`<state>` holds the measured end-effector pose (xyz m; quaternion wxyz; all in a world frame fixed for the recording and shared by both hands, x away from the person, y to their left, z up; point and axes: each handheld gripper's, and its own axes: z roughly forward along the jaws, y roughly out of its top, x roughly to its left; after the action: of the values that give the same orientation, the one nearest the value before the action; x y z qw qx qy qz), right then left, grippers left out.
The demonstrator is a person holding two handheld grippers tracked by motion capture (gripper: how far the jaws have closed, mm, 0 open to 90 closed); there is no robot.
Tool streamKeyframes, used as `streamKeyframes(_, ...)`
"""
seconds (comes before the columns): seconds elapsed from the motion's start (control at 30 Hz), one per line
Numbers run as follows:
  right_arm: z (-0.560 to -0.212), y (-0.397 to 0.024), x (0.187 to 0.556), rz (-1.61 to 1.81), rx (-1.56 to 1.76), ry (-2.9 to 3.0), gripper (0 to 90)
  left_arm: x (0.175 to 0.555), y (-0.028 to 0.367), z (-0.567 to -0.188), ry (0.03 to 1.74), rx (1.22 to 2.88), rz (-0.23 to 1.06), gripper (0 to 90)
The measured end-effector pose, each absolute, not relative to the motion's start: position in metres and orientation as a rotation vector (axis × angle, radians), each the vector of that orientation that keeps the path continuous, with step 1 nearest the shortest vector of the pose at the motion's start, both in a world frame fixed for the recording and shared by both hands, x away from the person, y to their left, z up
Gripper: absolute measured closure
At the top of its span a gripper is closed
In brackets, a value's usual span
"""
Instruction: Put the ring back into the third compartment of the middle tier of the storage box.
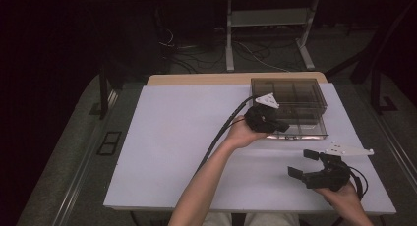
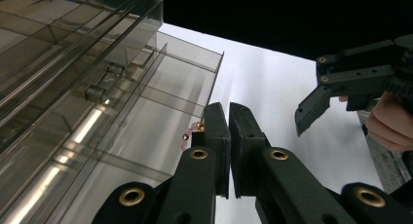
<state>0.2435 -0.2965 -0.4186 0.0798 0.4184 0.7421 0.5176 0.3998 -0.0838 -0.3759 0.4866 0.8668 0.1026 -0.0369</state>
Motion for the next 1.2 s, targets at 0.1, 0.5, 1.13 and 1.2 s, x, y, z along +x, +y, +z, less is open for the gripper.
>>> streamKeyframes(0.1,-0.418,-0.296,0.243,1.551,1.252,2.217,0.2,0.4,-0.09,-0.377,0.255,2.109,-0.093,86.7)
streamKeyframes(0.5,-0.418,-0.297,0.243,1.569,1.259,2.211,0.2,0.408,-0.105,-0.373,0.249,2.116,-0.083,86.7)
streamKeyframes(1.13,-0.416,-0.299,0.241,1.579,1.262,2.195,0.2,0.421,-0.129,-0.369,0.281,2.079,-0.091,86.7)
streamKeyframes(1.2,-0.416,-0.299,0.241,1.577,1.264,2.195,0.2,0.422,-0.13,-0.37,0.29,2.067,-0.093,86.7)
